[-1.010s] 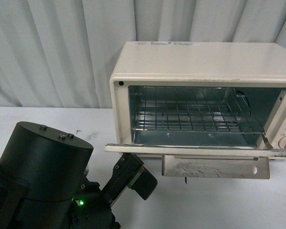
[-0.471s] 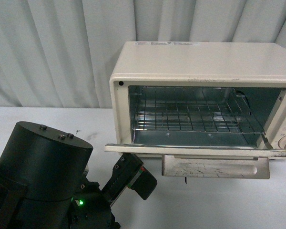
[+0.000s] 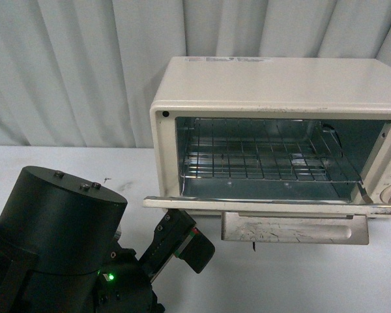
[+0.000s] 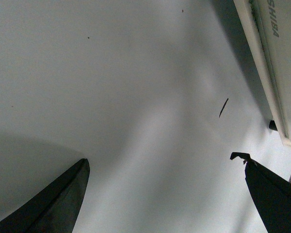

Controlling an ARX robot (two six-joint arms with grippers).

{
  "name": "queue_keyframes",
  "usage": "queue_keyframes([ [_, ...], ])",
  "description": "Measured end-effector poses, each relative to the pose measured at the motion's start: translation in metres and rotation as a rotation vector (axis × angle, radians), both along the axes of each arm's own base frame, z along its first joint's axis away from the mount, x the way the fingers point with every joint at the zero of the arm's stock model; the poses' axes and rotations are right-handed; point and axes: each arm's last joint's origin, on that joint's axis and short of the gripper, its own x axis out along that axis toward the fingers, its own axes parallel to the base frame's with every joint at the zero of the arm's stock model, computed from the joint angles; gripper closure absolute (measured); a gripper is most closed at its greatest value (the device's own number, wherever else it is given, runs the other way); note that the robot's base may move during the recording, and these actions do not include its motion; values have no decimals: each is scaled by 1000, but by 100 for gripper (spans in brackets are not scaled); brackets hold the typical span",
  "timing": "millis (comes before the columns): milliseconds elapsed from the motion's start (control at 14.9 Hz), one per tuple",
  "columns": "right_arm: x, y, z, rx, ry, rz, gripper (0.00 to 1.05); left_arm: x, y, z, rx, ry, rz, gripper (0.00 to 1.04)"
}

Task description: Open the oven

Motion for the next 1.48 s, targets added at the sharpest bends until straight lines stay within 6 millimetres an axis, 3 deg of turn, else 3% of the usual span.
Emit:
queue_keyframes([
  [202,-11,0,0,0,-15,0,103,0,0,0,-1,1,-1,7],
  [606,-11,0,-3,0,7,0,101,0,0,0,0,1,-1,7],
  [1212,-11,0,-3,0,7,0,4,0,0,0,1,0,-2,7],
  [1413,-11,0,-3,0,7,0,6,1,0,1,-1,-11,5,7],
  [1481,-11,0,-3,0,6,0,6,-7,0,-1,25,-101,102,7],
])
